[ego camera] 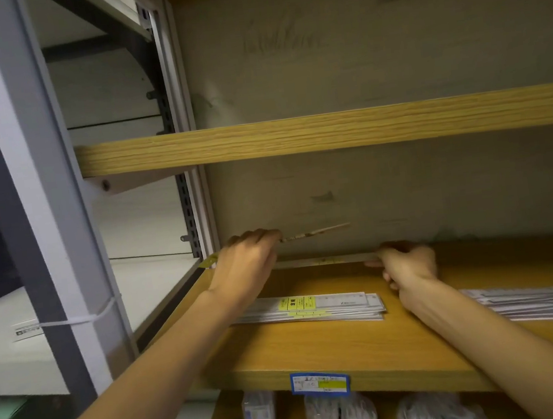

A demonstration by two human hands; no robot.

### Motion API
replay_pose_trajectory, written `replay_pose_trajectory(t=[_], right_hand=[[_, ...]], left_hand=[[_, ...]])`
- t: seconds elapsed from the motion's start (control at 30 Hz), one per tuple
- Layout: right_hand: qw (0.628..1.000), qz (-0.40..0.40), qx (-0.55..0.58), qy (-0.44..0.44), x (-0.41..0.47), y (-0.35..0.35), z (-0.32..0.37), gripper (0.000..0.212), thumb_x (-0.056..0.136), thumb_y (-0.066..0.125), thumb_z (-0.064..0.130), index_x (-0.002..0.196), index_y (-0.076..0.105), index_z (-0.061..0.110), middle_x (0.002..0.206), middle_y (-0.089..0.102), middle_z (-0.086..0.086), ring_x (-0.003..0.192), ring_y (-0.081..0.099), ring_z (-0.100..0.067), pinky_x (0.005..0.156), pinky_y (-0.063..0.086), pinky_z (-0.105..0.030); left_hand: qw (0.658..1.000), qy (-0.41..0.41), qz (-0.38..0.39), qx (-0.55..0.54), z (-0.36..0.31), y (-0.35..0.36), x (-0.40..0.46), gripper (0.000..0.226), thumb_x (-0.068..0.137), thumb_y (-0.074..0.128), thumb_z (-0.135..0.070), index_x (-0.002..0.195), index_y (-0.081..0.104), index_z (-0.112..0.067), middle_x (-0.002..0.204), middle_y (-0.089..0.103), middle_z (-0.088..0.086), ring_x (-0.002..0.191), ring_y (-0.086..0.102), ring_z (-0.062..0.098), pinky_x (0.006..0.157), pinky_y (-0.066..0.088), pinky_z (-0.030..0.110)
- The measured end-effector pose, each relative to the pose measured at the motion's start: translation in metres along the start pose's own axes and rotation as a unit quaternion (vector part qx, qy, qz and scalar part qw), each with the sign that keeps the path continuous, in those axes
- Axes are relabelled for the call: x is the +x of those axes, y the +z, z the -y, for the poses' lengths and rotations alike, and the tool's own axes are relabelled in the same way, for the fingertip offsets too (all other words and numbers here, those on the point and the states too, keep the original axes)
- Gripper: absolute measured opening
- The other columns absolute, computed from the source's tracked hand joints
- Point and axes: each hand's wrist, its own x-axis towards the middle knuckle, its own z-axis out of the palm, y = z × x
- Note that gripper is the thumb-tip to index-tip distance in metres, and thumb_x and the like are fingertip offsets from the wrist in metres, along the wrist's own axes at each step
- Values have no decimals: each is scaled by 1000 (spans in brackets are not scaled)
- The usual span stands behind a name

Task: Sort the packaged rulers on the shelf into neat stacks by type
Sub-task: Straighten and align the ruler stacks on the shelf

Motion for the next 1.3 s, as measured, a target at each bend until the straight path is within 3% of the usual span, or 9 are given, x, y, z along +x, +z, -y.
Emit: replay_pose_trajectory(t=[0.13, 0.3, 0.4, 0.67, 0.97, 1.07, 1.13, 1.2, 1.3], right_hand=[[1000, 12, -7, -19, -14, -3, 1, 17, 91, 60, 20, 104, 57, 10, 76, 74, -5, 42, 42, -10, 38, 34, -23], [997, 18, -36, -66, -40, -11, -1, 6, 90, 62, 23, 91, 64, 18, 56, 54, -3, 46, 44, -13, 45, 36, -26], [994, 33, -47, -88, -50, -17, -9, 9, 90, 63, 23, 98, 64, 20, 67, 58, -1, 53, 49, -10, 49, 37, -23], [964, 12, -180, -193, -68, -25, -8, 26, 88, 66, 27, 110, 69, 13, 101, 67, 1, 93, 57, -12, 82, 43, -26], [940, 34, -267, -211, -69, -25, -13, 24, 89, 65, 30, 108, 70, 16, 105, 67, 3, 106, 58, -16, 93, 48, -34], [952, 4, -209, -224, -69, -26, -6, 20, 93, 61, 26, 106, 70, 14, 100, 66, 2, 100, 58, -16, 84, 44, -29], [970, -4, -135, -201, -68, -25, 3, 23, 94, 59, 31, 105, 67, 13, 93, 68, 1, 79, 57, -13, 73, 42, -29], [987, 22, -65, -147, -68, -22, 12, 31, 95, 57, 37, 113, 62, 13, 85, 72, -1, 55, 50, -10, 54, 41, -26], [996, 53, 3, -70, -70, -17, 22, 44, 94, 58, 35, 132, 50, 13, 84, 73, -4, 45, 41, -8, 39, 32, -20]], left_hand=[[1000, -7, -19, -2, 3, 0, -2, 29, 82, 65, 0, 109, 66, -10, 100, 70, 8, 87, 67, 27, 71, 57, 43], [999, -6, -43, -17, 1, 1, -7, 29, 81, 65, 1, 107, 66, -10, 102, 69, 9, 91, 66, 29, 74, 56, 45], [998, -14, -53, -22, -5, 3, -14, 28, 81, 64, 0, 107, 66, -11, 103, 69, 8, 95, 66, 29, 81, 53, 45], [997, -12, -70, -36, -7, -1, -21, 30, 79, 66, 2, 106, 67, -11, 101, 69, 8, 92, 66, 28, 81, 52, 42], [997, -13, -67, -41, -2, -6, -30, 29, 79, 65, 4, 104, 66, -10, 100, 68, 8, 92, 65, 29, 80, 51, 43], [997, -10, -64, -43, -1, -7, -33, 29, 79, 65, 4, 104, 66, -10, 100, 68, 8, 92, 65, 28, 81, 51, 43], [997, -6, -65, -47, -2, -8, -33, 29, 80, 64, 3, 105, 66, -10, 101, 68, 8, 93, 64, 28, 81, 51, 44], [996, 0, -69, -53, -4, -8, -33, 28, 81, 64, 3, 105, 66, -10, 101, 67, 8, 93, 64, 27, 80, 51, 44], [996, 20, -69, -59, -11, -8, -34, 30, 79, 66, 3, 106, 67, -10, 100, 68, 7, 91, 65, 26, 78, 50, 41]])
